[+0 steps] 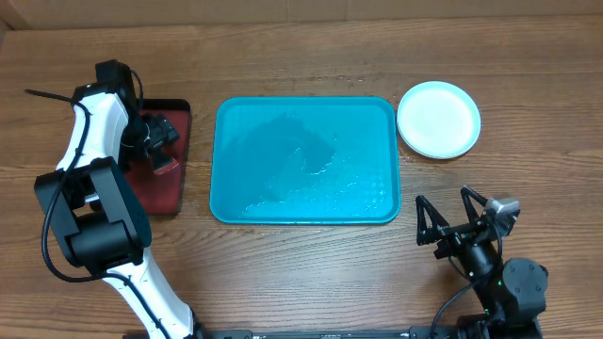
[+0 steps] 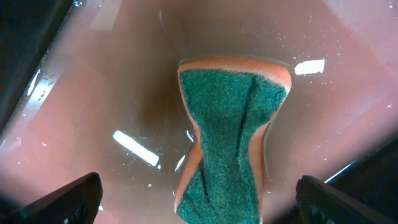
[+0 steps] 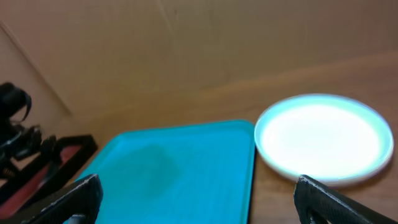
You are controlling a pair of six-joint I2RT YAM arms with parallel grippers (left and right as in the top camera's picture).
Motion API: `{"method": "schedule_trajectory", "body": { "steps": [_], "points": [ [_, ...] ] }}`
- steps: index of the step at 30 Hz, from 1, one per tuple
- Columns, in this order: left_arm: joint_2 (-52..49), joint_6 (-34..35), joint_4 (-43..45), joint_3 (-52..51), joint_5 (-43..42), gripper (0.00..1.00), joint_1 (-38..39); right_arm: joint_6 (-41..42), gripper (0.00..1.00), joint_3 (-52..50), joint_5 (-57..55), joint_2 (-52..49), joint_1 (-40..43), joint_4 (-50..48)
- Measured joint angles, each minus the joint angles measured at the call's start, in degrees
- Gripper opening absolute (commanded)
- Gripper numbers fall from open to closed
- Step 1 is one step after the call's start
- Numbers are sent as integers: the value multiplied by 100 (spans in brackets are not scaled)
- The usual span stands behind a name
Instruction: Clean dirty plates on tray and stack at the side
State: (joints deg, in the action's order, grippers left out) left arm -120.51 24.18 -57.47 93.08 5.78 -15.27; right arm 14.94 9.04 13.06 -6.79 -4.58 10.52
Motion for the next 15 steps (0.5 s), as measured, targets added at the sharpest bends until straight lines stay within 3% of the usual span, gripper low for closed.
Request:
{"method": "schedule_trajectory", "body": {
  "steps": [15],
  "points": [
    [0,0,0,0,-2,99,0,0,100,-793,-295,595,273,-1196]
  ]
}}
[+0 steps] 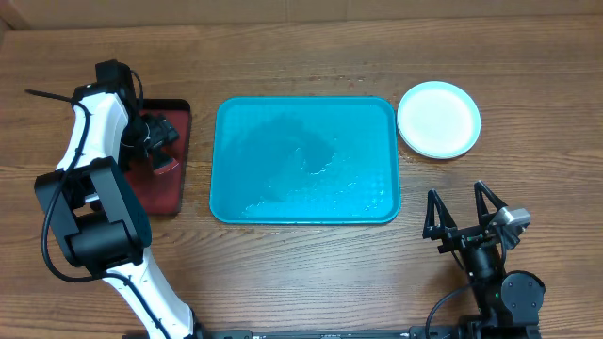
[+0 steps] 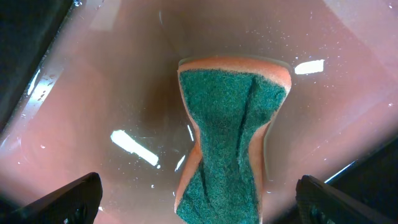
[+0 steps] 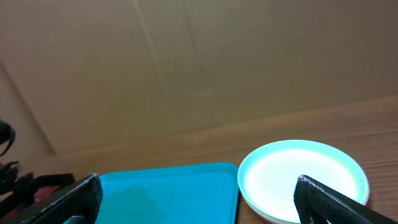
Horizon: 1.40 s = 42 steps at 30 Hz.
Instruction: Clean dirty plates on tray and stack at the side
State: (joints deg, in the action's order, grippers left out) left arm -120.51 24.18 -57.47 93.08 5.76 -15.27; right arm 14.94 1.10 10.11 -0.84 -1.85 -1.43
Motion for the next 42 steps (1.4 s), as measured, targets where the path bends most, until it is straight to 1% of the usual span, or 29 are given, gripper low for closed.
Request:
{"method": "schedule_trajectory", "body": {
  "steps": [3,9,19,42],
  "points": [
    [0,0,0,0,2,100,0,0,100,0,-177,0,0,76],
    [0,0,0,0,2,100,0,-2,100,-4,-546,0,0,649],
    [0,0,0,0,0,100,0,-22,100,-4,-737,0,0,656],
    [0,0,0,0,0,100,0,-24,100,-4,-754,0,0,656]
  ]
}}
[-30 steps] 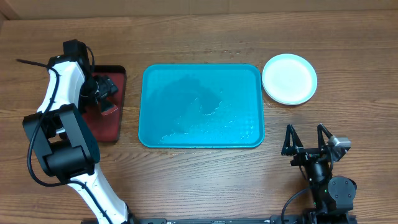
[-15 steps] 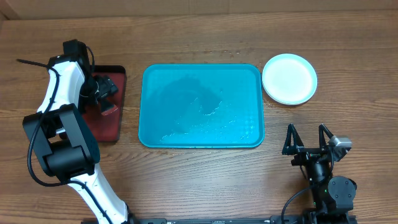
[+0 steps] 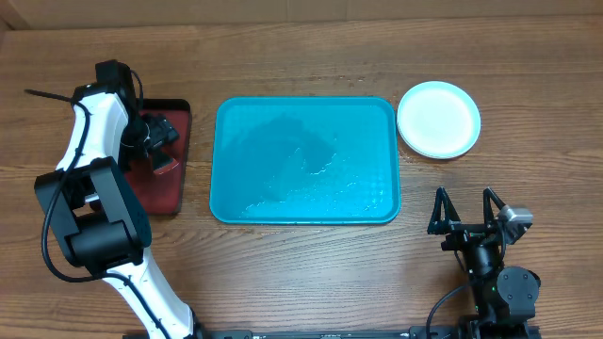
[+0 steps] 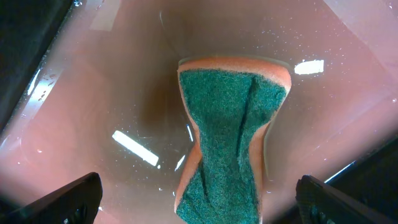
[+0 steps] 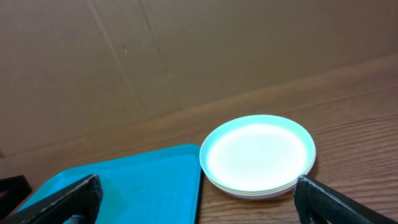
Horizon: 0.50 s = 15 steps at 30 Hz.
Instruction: Clean dirty plates on tray and stack at the side
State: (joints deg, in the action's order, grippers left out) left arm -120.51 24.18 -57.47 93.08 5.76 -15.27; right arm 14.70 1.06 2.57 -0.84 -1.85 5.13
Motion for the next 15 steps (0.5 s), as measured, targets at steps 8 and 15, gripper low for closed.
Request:
{"method": "schedule_trajectory", "body": {
  "steps": [8,15],
  "points": [
    [0,0,0,0,0,100,0,0,100,0,-2,0,0,0],
    [0,0,136,0,201,100,0,-2,100,0,0,0,-2,0]
  ]
}}
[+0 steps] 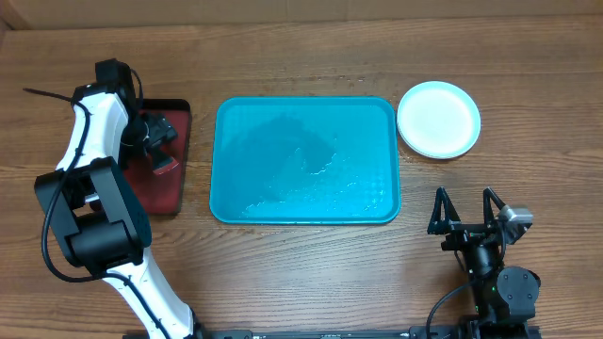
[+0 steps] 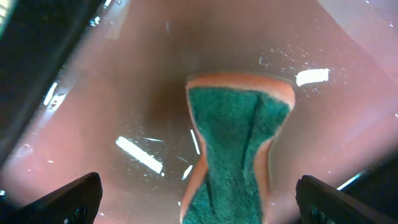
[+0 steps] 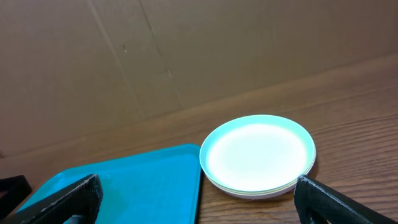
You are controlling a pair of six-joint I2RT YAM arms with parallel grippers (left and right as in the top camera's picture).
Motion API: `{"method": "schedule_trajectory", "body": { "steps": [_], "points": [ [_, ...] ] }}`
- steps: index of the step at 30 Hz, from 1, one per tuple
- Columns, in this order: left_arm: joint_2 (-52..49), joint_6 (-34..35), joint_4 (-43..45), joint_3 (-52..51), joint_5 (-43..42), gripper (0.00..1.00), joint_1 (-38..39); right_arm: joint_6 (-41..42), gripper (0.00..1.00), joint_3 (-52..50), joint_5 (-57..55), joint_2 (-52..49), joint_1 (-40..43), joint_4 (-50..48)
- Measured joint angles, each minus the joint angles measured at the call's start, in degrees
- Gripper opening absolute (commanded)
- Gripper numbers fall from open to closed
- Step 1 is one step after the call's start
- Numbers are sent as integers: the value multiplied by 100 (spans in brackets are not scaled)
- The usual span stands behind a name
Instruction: Clean dirty plates on tray and stack at the side
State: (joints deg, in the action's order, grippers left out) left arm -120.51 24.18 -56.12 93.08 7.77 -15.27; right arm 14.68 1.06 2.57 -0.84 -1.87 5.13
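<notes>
The blue tray (image 1: 306,160) lies mid-table, wet and with no plates on it; its corner shows in the right wrist view too (image 3: 124,180). Right of it sits a stack of white plates (image 1: 438,120), seen as well from the right wrist (image 3: 258,155). A green-and-orange sponge (image 2: 239,149) lies in shallow water in the red dish (image 1: 165,193). My left gripper (image 2: 199,205) hangs open over the sponge, touching nothing. At the front right my right gripper (image 1: 466,221) stands open and empty, facing the plates (image 3: 199,199).
The red dish sits at the table's left, close to the blue tray's left rim. Bare wooden table (image 1: 311,273) runs along the front between the arms. A brown cardboard wall (image 3: 186,56) stands behind the table.
My left gripper has shifted slightly over the red dish, so the sponge sits a little lower and smaller in its view. The sponge, plates and right arm have not moved.
My right gripper was open near the blue tray's front right corner. It then stood farther back toward the table's front edge, and has stayed there facing the plate stack. My left gripper stayed open above the sponge in the dish, shifting slightly only now.
</notes>
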Motion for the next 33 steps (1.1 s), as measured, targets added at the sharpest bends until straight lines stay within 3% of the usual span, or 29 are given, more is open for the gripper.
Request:
{"method": "schedule_trajectory", "body": {
  "steps": [9,21,27,33],
  "points": [
    [278,-44,-223,0,162,100,127,2,100,0,-2,0,2,0],
    [2271,-70,-988,-72,166,100,549,2,100,0,-2,0,2,-2],
    [3967,-380,-282,-1456,151,100,1220,2,100,0,-2,0,2,0],
    [5464,-669,313,-3032,146,100,1379,2,100,0,-2,0,2,2]
  ]
}}
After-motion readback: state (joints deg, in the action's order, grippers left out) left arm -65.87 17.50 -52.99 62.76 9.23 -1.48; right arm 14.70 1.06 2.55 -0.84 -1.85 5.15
